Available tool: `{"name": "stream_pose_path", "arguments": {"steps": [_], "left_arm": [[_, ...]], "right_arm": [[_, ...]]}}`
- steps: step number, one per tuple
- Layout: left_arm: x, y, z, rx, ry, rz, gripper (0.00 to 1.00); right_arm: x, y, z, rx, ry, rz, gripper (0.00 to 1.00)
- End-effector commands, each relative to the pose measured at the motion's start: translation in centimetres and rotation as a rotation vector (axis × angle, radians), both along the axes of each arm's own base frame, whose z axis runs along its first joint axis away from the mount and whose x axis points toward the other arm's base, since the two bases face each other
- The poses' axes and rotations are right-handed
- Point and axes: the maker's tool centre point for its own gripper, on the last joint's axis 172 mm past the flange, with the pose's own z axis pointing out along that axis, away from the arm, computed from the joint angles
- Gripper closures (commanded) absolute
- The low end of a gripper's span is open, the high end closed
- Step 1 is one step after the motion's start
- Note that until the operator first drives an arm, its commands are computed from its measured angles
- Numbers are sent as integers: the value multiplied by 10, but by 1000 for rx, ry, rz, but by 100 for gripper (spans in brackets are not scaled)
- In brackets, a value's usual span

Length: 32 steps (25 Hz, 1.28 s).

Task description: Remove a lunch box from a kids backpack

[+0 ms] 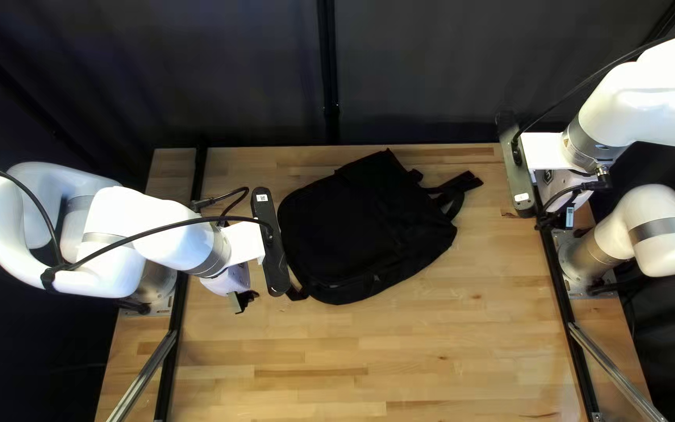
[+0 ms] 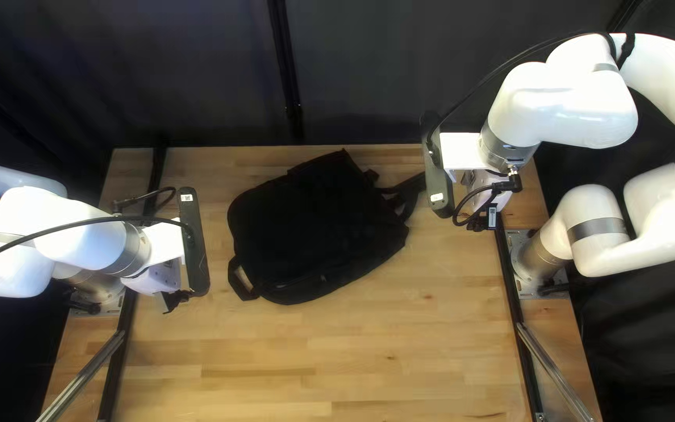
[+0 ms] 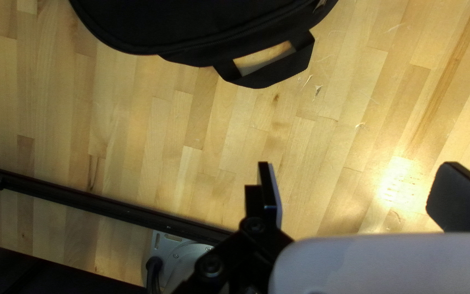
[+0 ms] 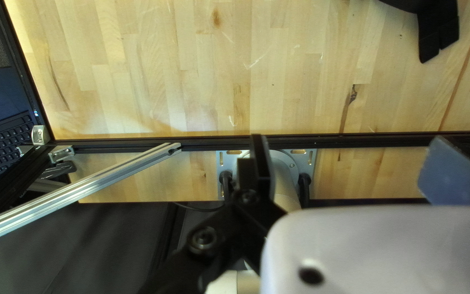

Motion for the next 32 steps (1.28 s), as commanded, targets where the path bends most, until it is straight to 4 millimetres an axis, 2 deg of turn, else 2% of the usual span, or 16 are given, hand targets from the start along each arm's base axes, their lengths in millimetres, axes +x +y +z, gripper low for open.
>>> {"name": "stream_pose_path", "arguments": {"steps": [1, 5, 11, 18, 20, 24, 27, 32], "left_arm": [[0, 0, 0, 0, 0, 0, 0], [0, 0, 0, 0, 0, 0, 0], [0, 0, 0, 0, 0, 0, 0], [0, 0, 0, 0, 0, 0, 0], [0, 0, 0, 0, 0, 0, 0], [0, 0, 0, 0, 0, 0, 0], [0, 0, 0, 0, 0, 0, 0], [0, 0, 0, 0, 0, 0, 0]], "right_arm": [[50, 20, 8, -125, -20, 183, 0], [74, 30, -5, -196, -56, 292, 0], [124, 47, -35, -282, -126, 455, 0], [184, 56, -84, -396, -177, 557, 0], [196, 60, -93, -433, -190, 575, 0], [235, 67, -120, -482, -231, 610, 0], [253, 71, -134, -489, -257, 626, 0], [267, 79, -159, -479, -274, 636, 0]]}}
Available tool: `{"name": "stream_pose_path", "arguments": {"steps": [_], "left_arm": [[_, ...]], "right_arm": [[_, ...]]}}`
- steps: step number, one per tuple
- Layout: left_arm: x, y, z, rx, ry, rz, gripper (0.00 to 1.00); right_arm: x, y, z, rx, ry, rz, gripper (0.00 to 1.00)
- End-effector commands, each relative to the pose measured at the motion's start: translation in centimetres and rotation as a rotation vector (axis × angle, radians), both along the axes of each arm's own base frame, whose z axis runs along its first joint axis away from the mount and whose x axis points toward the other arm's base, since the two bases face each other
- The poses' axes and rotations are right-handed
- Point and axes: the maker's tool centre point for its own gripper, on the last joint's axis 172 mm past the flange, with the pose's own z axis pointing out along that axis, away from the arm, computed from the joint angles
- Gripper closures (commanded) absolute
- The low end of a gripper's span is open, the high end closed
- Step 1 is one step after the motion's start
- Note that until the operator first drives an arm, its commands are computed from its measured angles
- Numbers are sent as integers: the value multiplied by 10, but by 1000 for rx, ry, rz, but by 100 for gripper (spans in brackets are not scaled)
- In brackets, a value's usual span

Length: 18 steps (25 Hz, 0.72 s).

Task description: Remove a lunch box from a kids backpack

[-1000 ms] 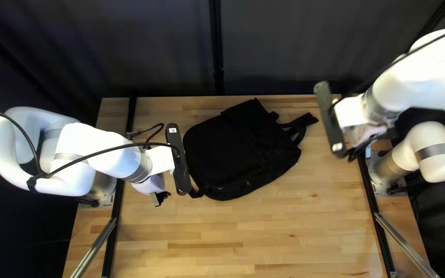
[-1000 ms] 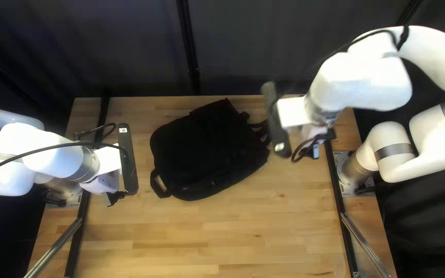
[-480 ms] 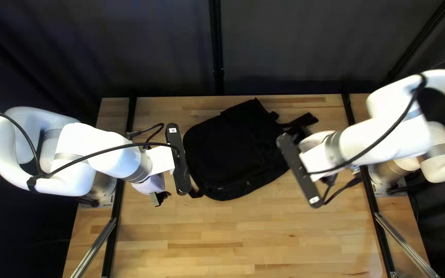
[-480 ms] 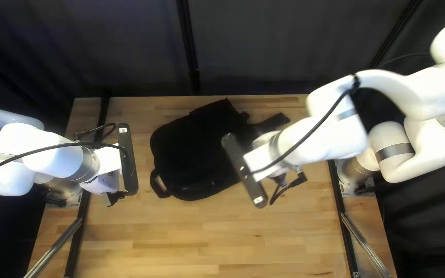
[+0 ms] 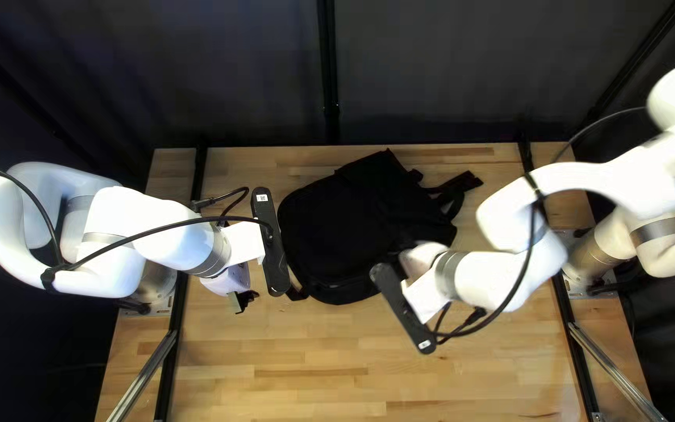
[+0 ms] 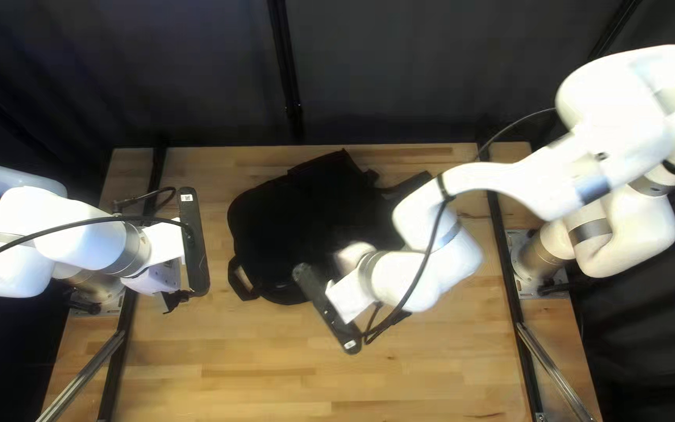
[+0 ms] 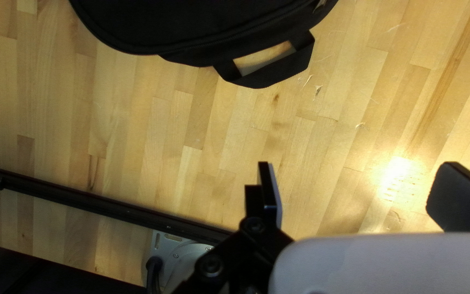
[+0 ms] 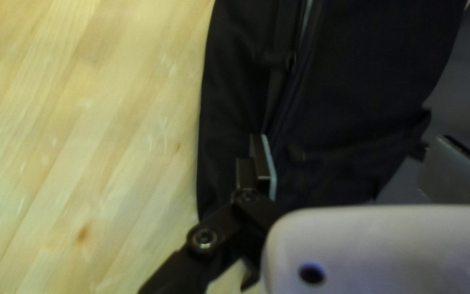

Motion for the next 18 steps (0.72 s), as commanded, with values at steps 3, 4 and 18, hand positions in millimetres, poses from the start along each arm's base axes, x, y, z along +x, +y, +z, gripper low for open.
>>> {"name": "stream_pose_path", "arguments": {"steps": [3, 4, 18], "left_arm": [[0, 0, 0, 0, 0, 0, 0], [0, 0, 0, 0, 0, 0, 0], [0, 0, 0, 0, 0, 0, 0]], "right_arm": [[12, 3, -35, 26, -7, 1, 0], [13, 1, -43, 33, -5, -5, 0], [38, -39, -71, 94, 3, -39, 1]]}}
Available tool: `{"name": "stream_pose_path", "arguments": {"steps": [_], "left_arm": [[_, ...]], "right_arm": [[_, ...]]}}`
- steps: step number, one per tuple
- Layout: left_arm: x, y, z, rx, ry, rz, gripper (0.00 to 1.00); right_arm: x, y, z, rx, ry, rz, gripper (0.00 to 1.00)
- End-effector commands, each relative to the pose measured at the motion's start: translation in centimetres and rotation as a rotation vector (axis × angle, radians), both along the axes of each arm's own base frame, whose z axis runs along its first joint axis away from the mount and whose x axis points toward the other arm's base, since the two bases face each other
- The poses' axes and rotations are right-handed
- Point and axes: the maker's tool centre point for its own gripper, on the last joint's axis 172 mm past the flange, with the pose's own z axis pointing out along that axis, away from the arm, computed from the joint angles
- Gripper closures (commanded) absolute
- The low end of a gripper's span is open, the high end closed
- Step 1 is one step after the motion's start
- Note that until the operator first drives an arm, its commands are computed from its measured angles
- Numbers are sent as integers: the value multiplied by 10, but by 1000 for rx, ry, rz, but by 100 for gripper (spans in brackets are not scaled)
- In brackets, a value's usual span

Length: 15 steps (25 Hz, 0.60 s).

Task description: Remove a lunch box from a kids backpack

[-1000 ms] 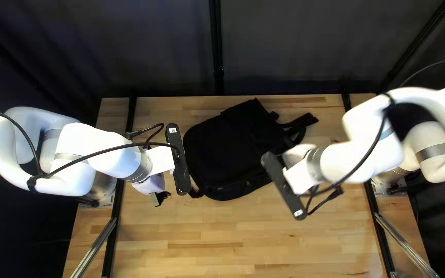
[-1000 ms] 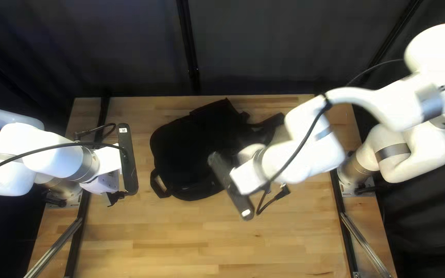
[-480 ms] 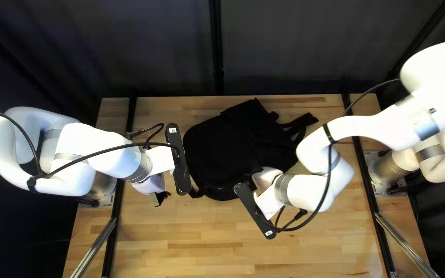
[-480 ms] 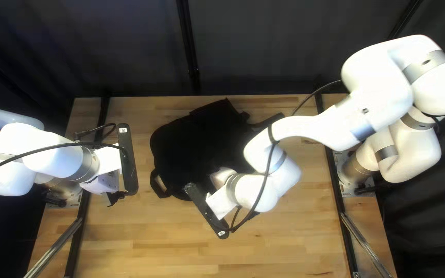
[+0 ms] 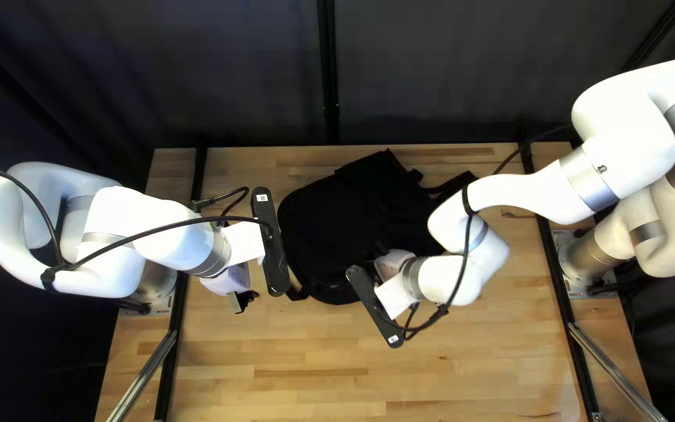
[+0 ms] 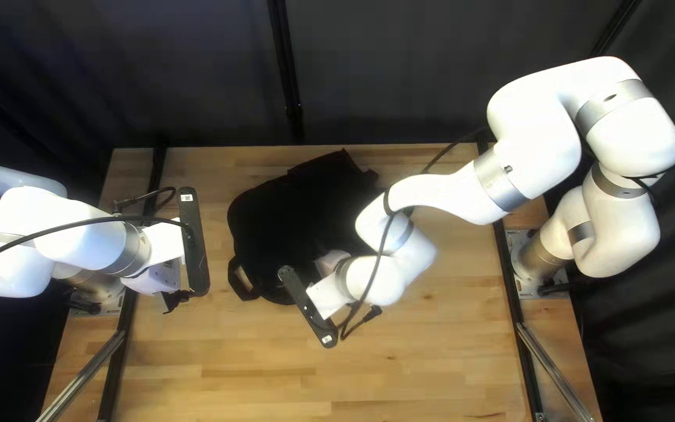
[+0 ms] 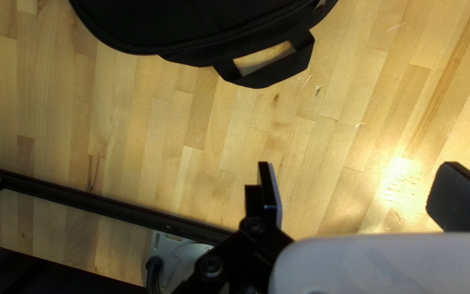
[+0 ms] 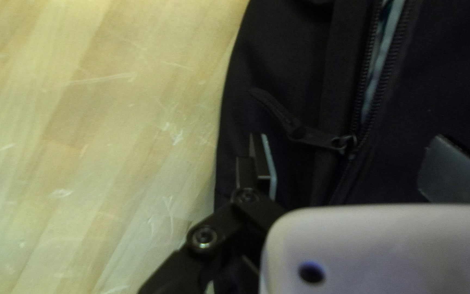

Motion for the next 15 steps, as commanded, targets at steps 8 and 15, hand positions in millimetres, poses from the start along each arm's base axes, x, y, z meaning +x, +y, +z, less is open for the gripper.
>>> {"name": "stream_pose_path", "arguments": {"steps": [8, 15], "left_arm": [[0, 0, 0, 0, 0, 0, 0], [0, 0, 0, 0, 0, 0, 0]], "right_arm": [[7, -4, 21, 7, 2, 32, 100], [9, -13, 55, -18, -13, 33, 100]]}}
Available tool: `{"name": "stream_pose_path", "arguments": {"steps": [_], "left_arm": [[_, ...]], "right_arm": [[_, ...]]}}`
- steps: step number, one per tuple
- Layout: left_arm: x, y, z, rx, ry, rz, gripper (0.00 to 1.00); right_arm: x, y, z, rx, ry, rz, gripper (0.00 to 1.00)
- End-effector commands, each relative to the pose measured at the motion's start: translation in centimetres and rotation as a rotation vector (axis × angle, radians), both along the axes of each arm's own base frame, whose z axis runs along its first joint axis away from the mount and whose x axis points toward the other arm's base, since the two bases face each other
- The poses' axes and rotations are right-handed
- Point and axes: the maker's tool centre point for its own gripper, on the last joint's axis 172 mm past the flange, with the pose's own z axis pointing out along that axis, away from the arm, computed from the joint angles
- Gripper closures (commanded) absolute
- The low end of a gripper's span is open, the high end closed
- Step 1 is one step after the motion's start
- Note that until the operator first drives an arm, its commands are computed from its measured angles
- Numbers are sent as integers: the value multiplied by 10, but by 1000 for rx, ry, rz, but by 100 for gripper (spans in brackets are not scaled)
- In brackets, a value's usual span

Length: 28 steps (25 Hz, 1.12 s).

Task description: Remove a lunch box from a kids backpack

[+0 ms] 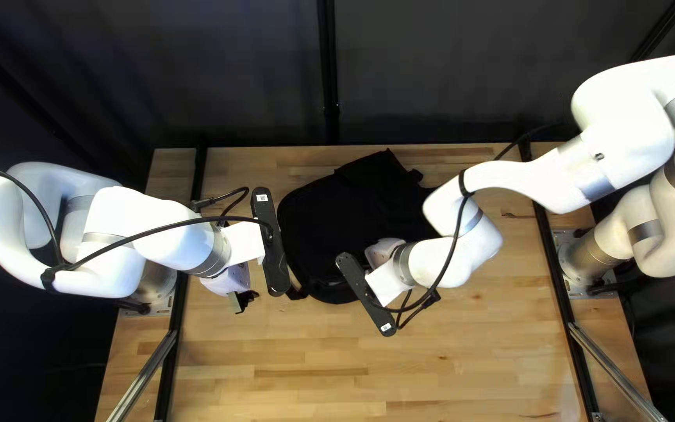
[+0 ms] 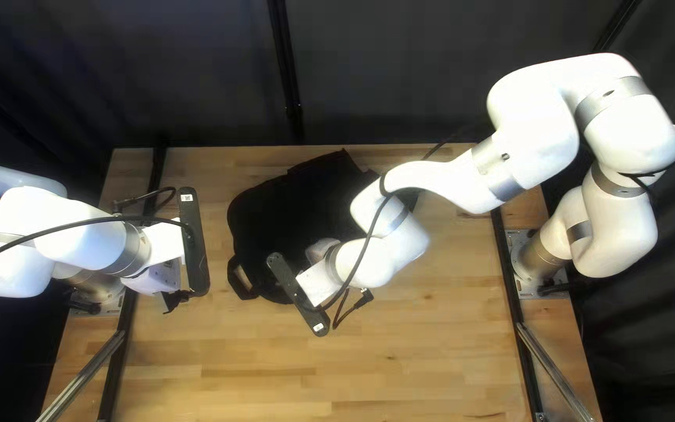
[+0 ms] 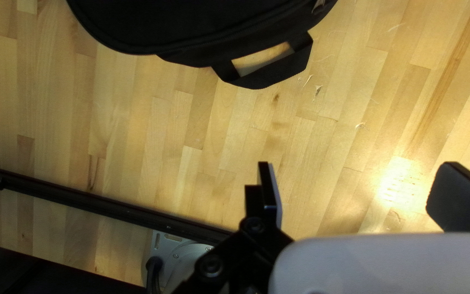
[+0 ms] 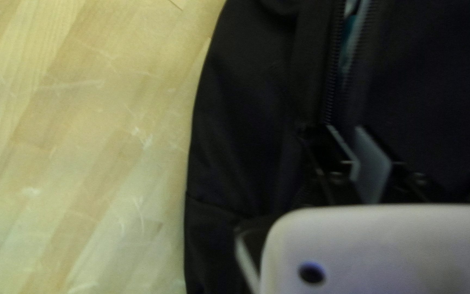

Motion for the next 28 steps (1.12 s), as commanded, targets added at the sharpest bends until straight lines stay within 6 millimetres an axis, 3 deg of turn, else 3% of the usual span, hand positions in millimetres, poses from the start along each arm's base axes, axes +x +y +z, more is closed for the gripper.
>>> {"name": "stream_pose_path", "arguments": {"steps": [1, 7, 12, 17, 25, 28], "left_arm": [[0, 0, 0, 0, 0, 0, 0], [7, -10, 2, 54, -99, 67, 0], [-1, -4, 0, 100, -170, 158, 0], [4, 0, -6, 125, -211, 272, 0], [21, 11, -18, 86, -172, 424, 0], [20, 12, -16, 85, -159, 433, 0]], "right_arm": [[5, -7, 21, -17, -8, -7, 100], [19, -24, 47, -33, -20, -10, 100], [30, -34, 74, -45, -31, 2, 100], [37, -44, 85, -49, -40, 11, 100], [32, -56, 95, -38, -65, 18, 100], [11, -50, 96, -35, -73, 19, 100]]}}
